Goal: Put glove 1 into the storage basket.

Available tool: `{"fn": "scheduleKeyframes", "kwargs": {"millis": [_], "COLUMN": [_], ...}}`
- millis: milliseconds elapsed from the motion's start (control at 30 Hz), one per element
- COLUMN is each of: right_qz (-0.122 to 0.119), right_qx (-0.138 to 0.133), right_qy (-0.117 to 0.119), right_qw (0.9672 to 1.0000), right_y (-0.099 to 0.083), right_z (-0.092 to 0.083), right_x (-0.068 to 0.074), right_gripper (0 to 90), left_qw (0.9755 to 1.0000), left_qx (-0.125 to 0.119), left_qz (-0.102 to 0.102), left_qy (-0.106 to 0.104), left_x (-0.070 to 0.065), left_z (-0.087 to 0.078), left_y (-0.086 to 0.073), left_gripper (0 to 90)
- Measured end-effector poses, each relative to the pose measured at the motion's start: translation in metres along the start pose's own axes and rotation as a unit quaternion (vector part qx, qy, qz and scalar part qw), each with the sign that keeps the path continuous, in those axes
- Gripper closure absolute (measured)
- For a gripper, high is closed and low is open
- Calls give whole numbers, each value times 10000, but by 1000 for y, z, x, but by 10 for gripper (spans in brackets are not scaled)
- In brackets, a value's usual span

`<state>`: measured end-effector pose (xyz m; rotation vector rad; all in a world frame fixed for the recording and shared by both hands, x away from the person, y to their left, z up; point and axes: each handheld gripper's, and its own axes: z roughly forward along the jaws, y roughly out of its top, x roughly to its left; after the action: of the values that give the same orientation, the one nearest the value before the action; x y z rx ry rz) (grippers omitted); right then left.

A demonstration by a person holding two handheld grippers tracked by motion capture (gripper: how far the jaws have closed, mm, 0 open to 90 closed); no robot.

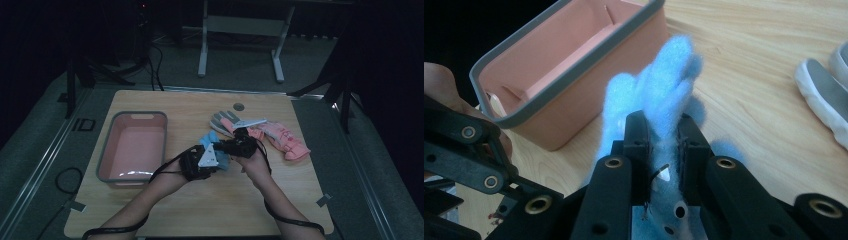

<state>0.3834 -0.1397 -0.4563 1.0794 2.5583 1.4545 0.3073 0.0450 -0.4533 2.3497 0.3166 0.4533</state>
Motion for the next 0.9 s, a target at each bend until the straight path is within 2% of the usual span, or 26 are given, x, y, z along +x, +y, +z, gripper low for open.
{"fn": "scheduleKeyframes", "kwargs": {"millis": [533,900], "right_qz": [-202,-330], "right_qx": [58,70], "right_qy": [285,511], "right_qw": [9994,9981], "right_y": [34,56], "right_z": [32,61], "right_x": [25,48], "right_gripper": [795,796], "left_qw": [9994,9984], "left_qx": [193,317], "left_qz": [-115,-234], "left_qy": [259,412], "left_x": [16,28], "left_z": [-35,-64], "left_y": [-21,-43], "left_gripper": [773,773]}}
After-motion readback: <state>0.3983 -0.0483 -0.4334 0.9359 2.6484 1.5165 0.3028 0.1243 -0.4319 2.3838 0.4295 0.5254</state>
